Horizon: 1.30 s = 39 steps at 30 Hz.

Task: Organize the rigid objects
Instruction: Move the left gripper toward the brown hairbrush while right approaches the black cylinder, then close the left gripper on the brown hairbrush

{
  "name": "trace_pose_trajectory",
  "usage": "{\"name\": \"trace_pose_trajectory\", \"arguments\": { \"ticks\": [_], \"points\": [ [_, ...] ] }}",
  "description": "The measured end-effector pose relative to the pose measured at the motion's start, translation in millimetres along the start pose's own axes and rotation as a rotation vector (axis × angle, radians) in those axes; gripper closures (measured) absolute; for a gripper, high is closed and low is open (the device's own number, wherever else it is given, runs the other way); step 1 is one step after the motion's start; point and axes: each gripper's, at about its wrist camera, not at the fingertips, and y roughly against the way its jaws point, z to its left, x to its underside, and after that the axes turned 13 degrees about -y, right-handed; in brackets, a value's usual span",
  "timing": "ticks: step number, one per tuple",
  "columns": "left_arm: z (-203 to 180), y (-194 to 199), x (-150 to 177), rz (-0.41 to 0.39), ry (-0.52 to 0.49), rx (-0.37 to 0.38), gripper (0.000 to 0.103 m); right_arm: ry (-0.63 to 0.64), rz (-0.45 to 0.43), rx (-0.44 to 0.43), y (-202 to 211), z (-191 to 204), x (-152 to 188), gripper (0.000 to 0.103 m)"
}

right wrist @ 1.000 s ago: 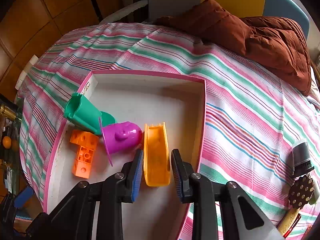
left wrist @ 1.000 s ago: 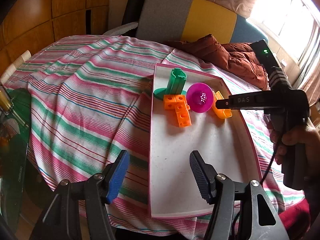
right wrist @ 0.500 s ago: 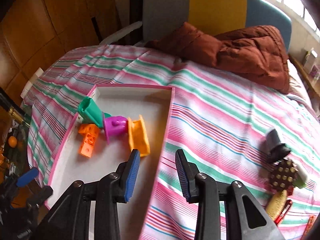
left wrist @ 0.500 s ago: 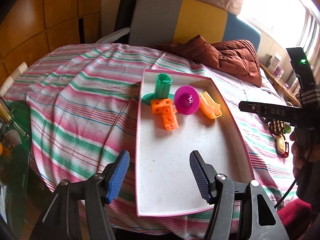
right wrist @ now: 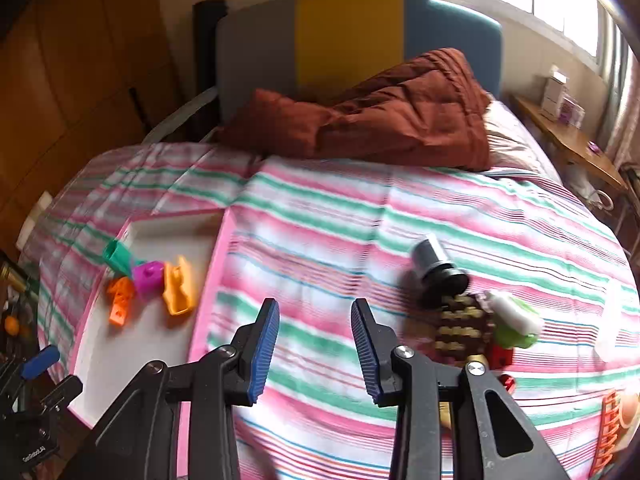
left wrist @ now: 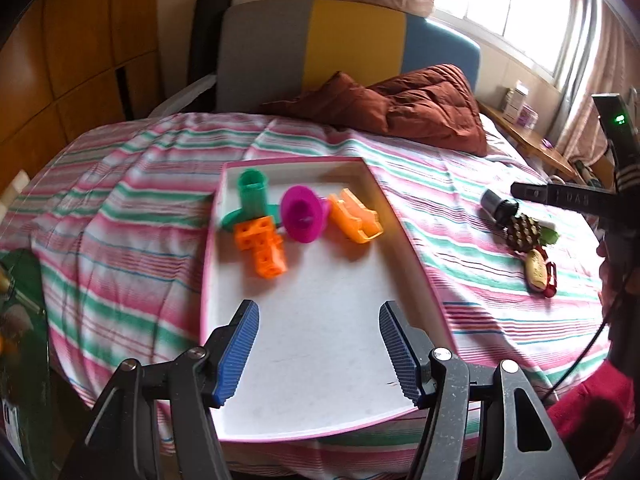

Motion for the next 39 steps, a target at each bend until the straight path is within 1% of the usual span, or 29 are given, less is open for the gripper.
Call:
{"name": "trace_pose_trajectory", "arguments": {
  "ticks": [3,7,9,12,13,14,15,16,17,18,19,21,25,28,30,33,37,39],
  "points": [
    [-12.7,-1.2,-6.6,-0.003,-0.029,0.016,0.039,-0.05,-0.033,0.033,8.2,-27.1,-9.3,0.066],
    [-27.8,-1.9,-15.8,-0.011,-0.064,0.037,0.039,-0.137,-0.073,0.093,15.8,-73.0,-18.6,0.066],
    [-34.4,-3.2,-21.1,-0.013,-0.074,0.051,0.039,-0.2,-0.092,0.126,17.3,-99.9,-22.5,0.066],
    [-48.1,-7.0,-30.6,-0.011,-0.096,0.077,0.039,-0.306,-0.131,0.211,14.9,-144.3,-24.0,0.066],
    [-54.5,-8.9,-34.1,-0.01,-0.111,0.085,0.038,-0.348,-0.144,0.225,13.9,-159.4,-22.3,0.066],
    [-59.9,-11.1,-36.7,-0.009,-0.122,0.09,0.035,-0.396,-0.15,0.231,11.7,-174.3,-19.3,0.066],
    [-65.1,-13.2,-38.9,-0.008,-0.13,0.097,0.03,-0.45,-0.152,0.233,9.2,-188.9,-14.5,0.066],
    [-70.4,-15.6,-41.4,-0.007,-0.138,0.106,0.029,-0.509,-0.145,0.233,6.0,-203.1,-8.8,0.066],
    [-76.2,-19.6,-44.3,0.0,-0.148,0.119,0.029,-0.569,-0.106,0.24,1.7,-215.1,-6.2,0.066],
    [-82.3,-24.4,-46.8,0.009,-0.154,0.135,0.029,-0.636,-0.092,0.22,1.9,-227.1,-3.7,0.066],
    [-87.4,-28.9,-48.5,0.017,-0.156,0.148,0.029,-0.693,-0.105,0.192,4.8,-236.9,-2.1,0.066],
    [-98.9,-39.6,-52.4,0.039,-0.161,0.179,0.029,-0.739,-0.106,0.185,7.3,-246.7,0.3,0.065],
    [-124.6,-58.6,-60.9,0.074,-0.181,0.233,0.029,-0.792,-0.041,0.134,-0.9,-252.8,4.9,0.065],
    [-143.1,-69.9,-71.9,0.081,-0.207,0.254,0.029,-0.776,-0.041,0.136,-1.2,-247.6,5.0,0.065],
    [-155.1,-77.5,-83.0,0.082,-0.218,0.281,0.029,-0.772,-0.046,0.132,-0.6,-246.3,4.4,0.064],
    [-176.9,-88.5,-99.9,0.063,-0.247,0.308,0.029,-0.768,-0.046,0.127,0.1,-245.2,3.7,0.063],
    [-202.5,-109.5,-117.4,0.074,-0.275,0.36,0.029,-0.77,-0.035,0.112,-1.6,-245.0,2.2,0.063],
    [-214.3,-121.3,-124.9,0.084,-0.284,0.378,0.027,-0.768,-0.025,0.101,-3.4,-243.7,1.7,0.063]
  ]
}}
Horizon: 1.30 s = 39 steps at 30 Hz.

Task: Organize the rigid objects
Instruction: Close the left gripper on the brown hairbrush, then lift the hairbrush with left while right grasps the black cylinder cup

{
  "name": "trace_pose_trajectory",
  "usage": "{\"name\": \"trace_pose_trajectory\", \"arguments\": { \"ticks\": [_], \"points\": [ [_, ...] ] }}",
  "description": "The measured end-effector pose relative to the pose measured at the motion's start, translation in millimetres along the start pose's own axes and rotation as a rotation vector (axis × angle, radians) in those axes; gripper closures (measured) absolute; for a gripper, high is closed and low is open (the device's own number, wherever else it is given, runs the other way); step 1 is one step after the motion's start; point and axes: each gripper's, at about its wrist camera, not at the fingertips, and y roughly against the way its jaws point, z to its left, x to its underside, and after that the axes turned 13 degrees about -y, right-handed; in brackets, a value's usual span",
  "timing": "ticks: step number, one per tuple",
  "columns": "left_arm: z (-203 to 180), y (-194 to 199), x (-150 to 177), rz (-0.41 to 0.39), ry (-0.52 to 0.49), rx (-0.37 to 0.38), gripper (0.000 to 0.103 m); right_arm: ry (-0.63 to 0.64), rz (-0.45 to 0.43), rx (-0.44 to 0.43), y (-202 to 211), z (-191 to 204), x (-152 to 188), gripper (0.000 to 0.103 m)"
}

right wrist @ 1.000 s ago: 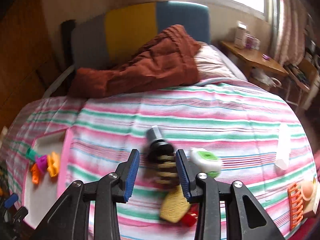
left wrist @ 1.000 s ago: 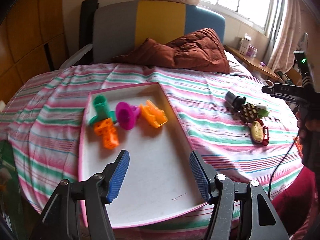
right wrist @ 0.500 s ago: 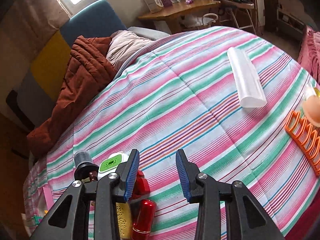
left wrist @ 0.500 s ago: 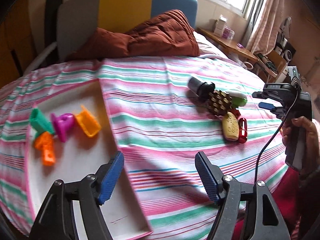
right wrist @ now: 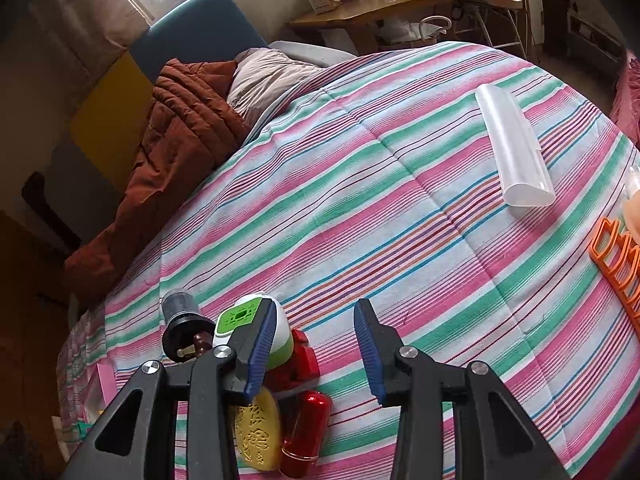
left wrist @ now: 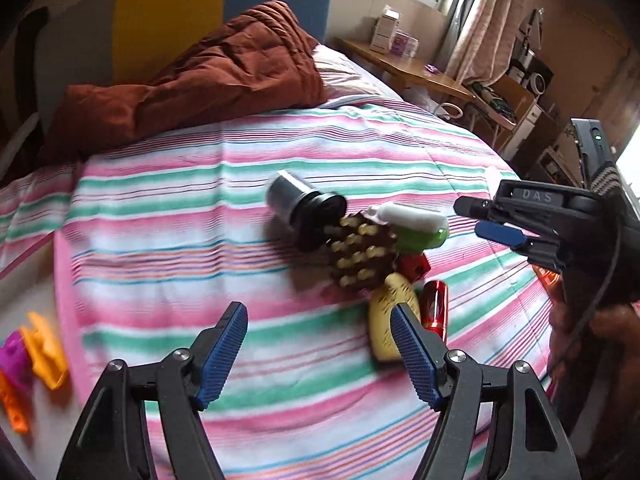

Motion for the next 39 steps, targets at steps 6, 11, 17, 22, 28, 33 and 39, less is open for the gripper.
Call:
{"name": "trace_pose_trajectory", "arguments": {
  "ticks": [6,11,17,22,28,33,39],
  "points": [
    [-11.6,-39.1,-27.2,0.017,-0.014,0.012,0.024,0.003,0.013,-0.02,-0.6,2.8,0.5,0.062],
    [-16.8,-69.3,-39.9,0.046,-0.028,0.012,0.023,-0.008,0.026,-0.04,-1.3,2.8,1.0,0.062],
    [-7.2,-81.4,-35.9,0.035,-0.001,0.061,0.042,0.012,0.028,-0.033,-3.4,6.1,2.1,0.062],
    [2.8,-60.4,-11.5,0.03,0.017,0.063,0.042,0.023,0.026,-0.025,-4.0,6.4,2.7,0.062],
    [21.8,-25.0,32.4,0.026,0.069,0.015,0.042,0.05,0.021,-0.003,-4.6,8.3,6.1,0.062],
    [29.3,1.1,71.2,0.015,0.088,0.009,0.049,0.077,0.035,0.027,-10.6,11.5,9.2,0.062],
    [29.4,14.4,95.2,0.006,0.076,-0.01,0.067,-0.035,0.03,0.031,-9.9,-9.2,-1.0,0.062]
  ]
}}
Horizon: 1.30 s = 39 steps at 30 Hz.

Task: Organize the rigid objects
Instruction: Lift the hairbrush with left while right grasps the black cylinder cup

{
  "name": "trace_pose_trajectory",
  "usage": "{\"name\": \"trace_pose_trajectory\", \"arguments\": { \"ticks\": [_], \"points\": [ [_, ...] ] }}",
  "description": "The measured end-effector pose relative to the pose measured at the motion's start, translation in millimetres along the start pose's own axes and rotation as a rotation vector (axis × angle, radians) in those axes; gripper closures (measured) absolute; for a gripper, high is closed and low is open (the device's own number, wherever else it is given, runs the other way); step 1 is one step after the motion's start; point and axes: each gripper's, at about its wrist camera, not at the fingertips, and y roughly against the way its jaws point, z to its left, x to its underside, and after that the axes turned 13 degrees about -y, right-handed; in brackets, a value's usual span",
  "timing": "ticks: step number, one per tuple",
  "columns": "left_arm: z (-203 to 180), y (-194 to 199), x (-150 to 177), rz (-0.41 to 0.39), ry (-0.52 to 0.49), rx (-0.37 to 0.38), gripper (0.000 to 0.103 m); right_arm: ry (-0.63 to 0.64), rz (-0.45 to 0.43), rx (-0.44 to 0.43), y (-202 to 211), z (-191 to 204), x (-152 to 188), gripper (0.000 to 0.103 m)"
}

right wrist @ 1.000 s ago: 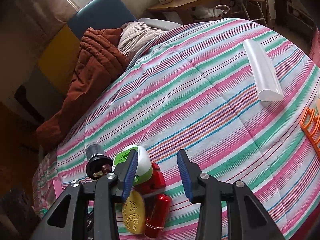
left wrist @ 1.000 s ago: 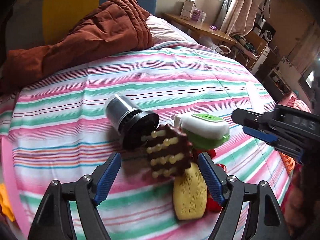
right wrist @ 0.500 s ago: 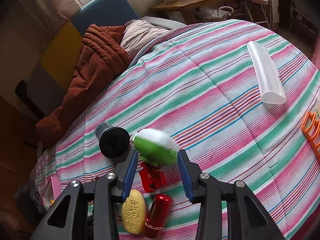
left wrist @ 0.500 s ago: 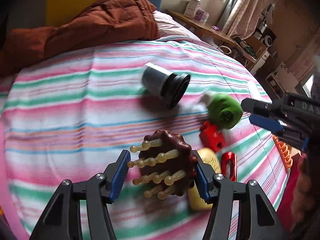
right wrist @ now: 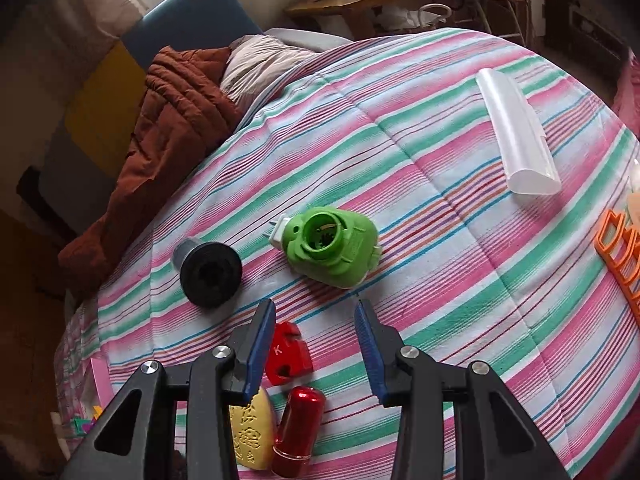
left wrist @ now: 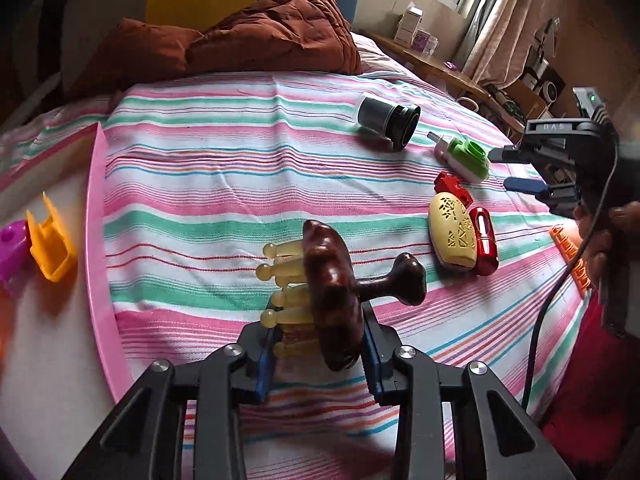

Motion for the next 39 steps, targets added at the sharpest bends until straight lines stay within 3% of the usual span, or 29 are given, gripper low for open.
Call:
{"name": "trace_pose_trajectory", "arguments": {
  "ticks": [5,9,13,15,18,21,23,28,31,33,39],
  "points": [
    [6.1,-3.0,-2.7,-0.014,0.031,0.033,0.067,-0.087,-0.005,0.026,-0.5,-17.5,-7.5,0.062],
    [11.9,-5.0,-7.3,-0.008,0.056,0.058,0.066,-0.046,-0.02,0.06,-0.5,-10.3,-4.0,0.062],
    [12.2,-9.1,-16.8,0.008,0.059,0.061,0.051,0.108,-0.051,0.056,3.9,18.1,8.2,0.056],
    [13.4,-10.6,-19.4,0.01,0.052,0.045,0.049,0.214,-0.046,0.044,2.6,38.5,14.9,0.048],
    [16.0,-13.9,-21.1,0.006,0.035,0.039,0.053,0.403,-0.037,0.059,-5.0,75.6,21.4,0.047],
    [19.3,-14.9,-19.4,0.001,0.043,0.031,0.063,0.54,-0.013,0.059,-17.8,112.2,18.9,0.045],
    [21.4,-15.2,-19.0,-0.002,0.054,0.035,0.065,0.614,-0.009,0.088,-32.9,134.5,15.7,0.045],
    [20.9,-15.1,-17.9,-0.006,0.053,0.032,0.065,0.711,0.108,0.199,-92.1,167.5,13.7,0.045],
    [22.6,-14.4,-16.9,-0.012,0.059,0.042,0.066,0.719,0.219,0.286,-124.1,160.0,24.6,0.058],
    [25.1,-13.4,-16.7,-0.015,0.071,0.06,0.066,0.742,0.195,0.255,-118.5,158.0,36.6,0.06],
    [24.8,6.6,-14.5,-0.05,0.061,0.118,0.066,0.712,0.303,0.128,-97.1,141.2,73.3,0.06]
  ]
}}
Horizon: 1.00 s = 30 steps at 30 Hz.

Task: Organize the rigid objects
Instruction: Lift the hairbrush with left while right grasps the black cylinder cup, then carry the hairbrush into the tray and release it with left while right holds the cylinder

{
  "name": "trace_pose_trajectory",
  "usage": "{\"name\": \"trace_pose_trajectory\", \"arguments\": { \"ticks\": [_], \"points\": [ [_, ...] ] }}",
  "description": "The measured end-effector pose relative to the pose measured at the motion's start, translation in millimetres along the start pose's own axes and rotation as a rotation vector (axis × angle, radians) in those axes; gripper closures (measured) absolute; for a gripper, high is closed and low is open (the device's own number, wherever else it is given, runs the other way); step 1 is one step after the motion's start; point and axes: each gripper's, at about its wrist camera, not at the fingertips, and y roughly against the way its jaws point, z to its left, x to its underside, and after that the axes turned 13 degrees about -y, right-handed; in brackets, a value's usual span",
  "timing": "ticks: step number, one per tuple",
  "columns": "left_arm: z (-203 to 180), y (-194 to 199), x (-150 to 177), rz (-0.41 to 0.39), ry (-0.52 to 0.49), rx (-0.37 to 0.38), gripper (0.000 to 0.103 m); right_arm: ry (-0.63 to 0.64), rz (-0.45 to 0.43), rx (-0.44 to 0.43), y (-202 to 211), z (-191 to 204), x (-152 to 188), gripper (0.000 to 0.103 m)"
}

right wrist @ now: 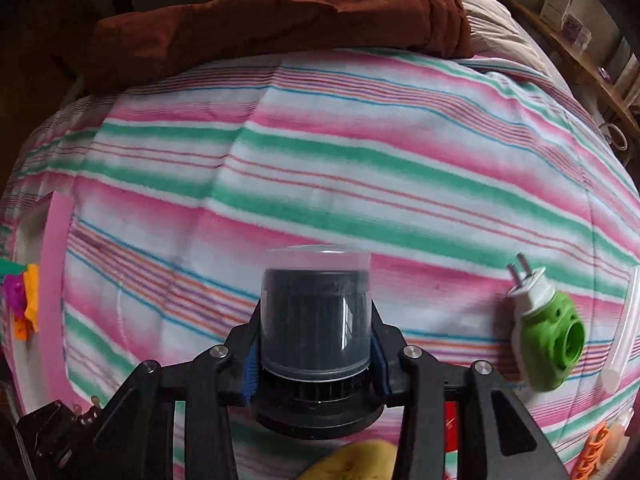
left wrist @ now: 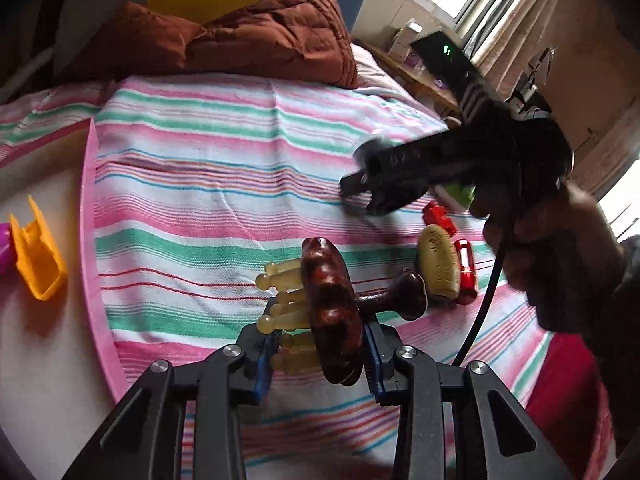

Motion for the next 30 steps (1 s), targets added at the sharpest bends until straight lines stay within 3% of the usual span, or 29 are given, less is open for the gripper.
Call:
{"name": "trace_pose_trajectory", "arguments": {
  "ticks": [5,16,22,28,30],
  "points": [
    [-5.3,30.8,1.9,-0.051,-0.005,0.015,0.066,-0.036,-0.007,-0.08,5.4,4.0,32.5,0.059],
    [4.4,77.5,31.6,-0.067,0.04,-0.053,0.066,0.07,-0.17,-0.015,9.1,15.4,71.6,0.057],
    [36.7,112.2,62.5,-0.082,0.113,-0.145,0.066,0.1,-0.197,-0.01,10.1,13.5,76.8,0.057],
    [86.5,137.3,94.8,-0.058,0.237,-0.283,0.066,0.12,-0.212,0.006,13.3,15.5,77.8,0.058],
    [98.0,141.7,100.7,-0.053,0.257,-0.32,0.066,0.129,-0.215,0.014,3.9,30.1,71.6,0.058]
  ]
}}
